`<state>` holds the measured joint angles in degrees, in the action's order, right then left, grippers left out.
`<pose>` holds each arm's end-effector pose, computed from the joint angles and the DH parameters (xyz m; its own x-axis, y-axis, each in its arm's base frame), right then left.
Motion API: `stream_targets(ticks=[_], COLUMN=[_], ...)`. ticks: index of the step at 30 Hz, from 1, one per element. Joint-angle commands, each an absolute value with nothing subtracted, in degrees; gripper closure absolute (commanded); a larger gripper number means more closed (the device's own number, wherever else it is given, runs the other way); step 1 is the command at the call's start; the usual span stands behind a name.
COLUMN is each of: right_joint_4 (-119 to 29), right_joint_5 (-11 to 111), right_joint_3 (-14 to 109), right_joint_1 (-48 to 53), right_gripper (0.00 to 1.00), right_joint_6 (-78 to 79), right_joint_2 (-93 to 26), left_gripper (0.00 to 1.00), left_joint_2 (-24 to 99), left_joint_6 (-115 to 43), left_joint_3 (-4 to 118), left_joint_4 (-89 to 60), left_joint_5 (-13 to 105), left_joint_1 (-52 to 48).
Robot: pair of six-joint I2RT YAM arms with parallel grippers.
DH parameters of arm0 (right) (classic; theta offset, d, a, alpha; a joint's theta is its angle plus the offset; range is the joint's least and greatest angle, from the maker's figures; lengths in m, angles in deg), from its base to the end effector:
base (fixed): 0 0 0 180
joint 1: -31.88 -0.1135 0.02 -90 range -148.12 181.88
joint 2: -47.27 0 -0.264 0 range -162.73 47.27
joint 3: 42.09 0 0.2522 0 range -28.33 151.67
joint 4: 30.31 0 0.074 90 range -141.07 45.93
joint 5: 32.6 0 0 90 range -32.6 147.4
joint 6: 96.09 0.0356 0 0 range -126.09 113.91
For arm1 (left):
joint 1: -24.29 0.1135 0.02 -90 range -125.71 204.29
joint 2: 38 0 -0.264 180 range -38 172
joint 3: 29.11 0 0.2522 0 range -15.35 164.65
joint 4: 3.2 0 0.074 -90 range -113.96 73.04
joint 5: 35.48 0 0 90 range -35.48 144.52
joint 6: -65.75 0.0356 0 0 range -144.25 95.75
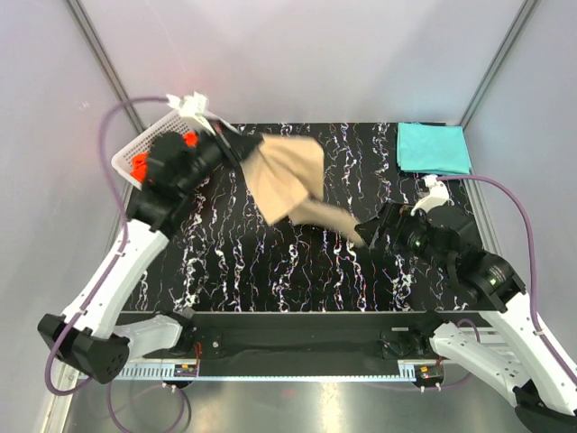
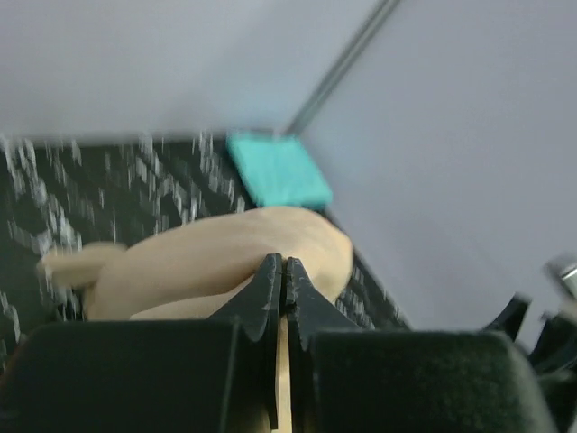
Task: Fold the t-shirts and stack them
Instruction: Move the tshirt to the center of the board
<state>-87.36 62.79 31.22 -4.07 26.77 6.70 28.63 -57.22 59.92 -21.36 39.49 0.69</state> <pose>0.1083 0.0744 0.3765 -0.5595 0.2616 -0.7865 -0.2519 0.8503 0.4620 0.2314 -0.1112 0.4600 -0.2825 -0.4501 -0.8471 0.5601 0.6395 -0.5266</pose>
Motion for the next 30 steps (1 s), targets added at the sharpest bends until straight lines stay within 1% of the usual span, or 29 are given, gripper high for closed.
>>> stream_targets(ticks=[1,3,4,5,6,7,8,11,12,15,16,17,18,19,20,21,22,25,27,30], right_joint_4=[-89.2,-89.7,-89.9,-90.2,-90.0,-89.7,-89.2,-84.7,-82.2,-78.5,-78.0,-77.4,-76.3,-75.5,-74.8,-73.0,-72.5,-73.1,-72.9,-70.7], right_joint_5=[65.4,65.7,66.7,67.4,67.9,68.5,68.6,67.6,67.4,68.9,70.7,70.7,69.6,65.5,62.8,60.2,57.9,58.4,58.4,57.7], right_joint_3=[32.1,30.0,29.2,27.2,26.3,25.4,23.5,20.2,19.8,20.8,21.8,23.9,25.0,26.0,27.4,27.7,28.0,27.4,24.1,18.9], right_joint_1=[-4.1,-4.1,-4.1,-4.1,-4.1,-4.1,-4.1,-4.1,-4.1,-3.9,-3.7,-3.1,-0.5,2.0,4.2,7.7,8.7,9.4,9.5,9.9], right_gripper=[0.02,0.02,0.02,0.03,0.04,0.05,0.07,0.11,0.11,0.16,0.19,0.21,0.23,0.26,0.30,0.32,0.33,0.34,0.33,0.33], right_joint_6=[28.9,29.5,30.6,31.3,31.9,32.8,33.4,33.5,33.2,30.5,28.7,27.8,27.0,26.4,26.3,26.3,26.8,28.1,29.0,30.2], right_joint_2=[6.1,5.7,5.5,4.8,4.5,3.9,3.1,0.2,-0.9,-8.2,-10.5,-15.5,-18.0,-20.4,-24.4,-26.0,-28.6,-31.3,-31.8,-32.0], left_gripper=[1.00,0.99,0.91,0.76,0.69,0.64,0.56,0.46,0.40,0.37,0.36,0.37,0.37,0.37,0.37,0.36,0.37,0.37,0.38,0.37], left_joint_2=[28.1,26.9,26.8,26.8,26.8,26.5,26.1,22.7,21.4,21.2,21.4,21.5,21.3,21.2,21.1,21.2,21.6,23.4,24.8,26.8], left_joint_6=[-61.1,-61.9,-62.2,-61.9,-61.3,-60.4,-60.1,-59.3,-59.2,-59.1,-59.1,-59.2,-59.2,-59.1,-59.1,-59.1,-58.8,-57.7,-57.5,-56.3], left_joint_3=[44.0,37.9,33.7,32.5,31.3,29.8,29.1,27.1,26.8,25.5,24.6,23.7,22.6,20.7,20.0,19.7,20.2,21.8,22.3,20.9], left_joint_4=[-22.9,-24.6,-25.9,-27.8,-31.2,-32.5,-33.8,-36.2,-37.1,-37.0,-36.3,-35.2,-31.6,-29.5,-27.9,-27.4,-27.9,-30.7,-32.7,-30.3], left_joint_5=[38.2,40.7,42.7,44.1,44.8,46.3,47.5,52.0,53.4,54.3,52.3,50.3,48.0,44.4,43.9,44.5,46.7,50.9,53.1,54.3], left_joint_1=[-0.1,-0.1,-0.1,-0.1,-0.1,-0.1,-0.1,-0.8,-0.8,-0.9,-0.9,-1.5,-2.0,-2.9,-5.7,-7.2,-8.9,-15.7,-19.6,-22.8])
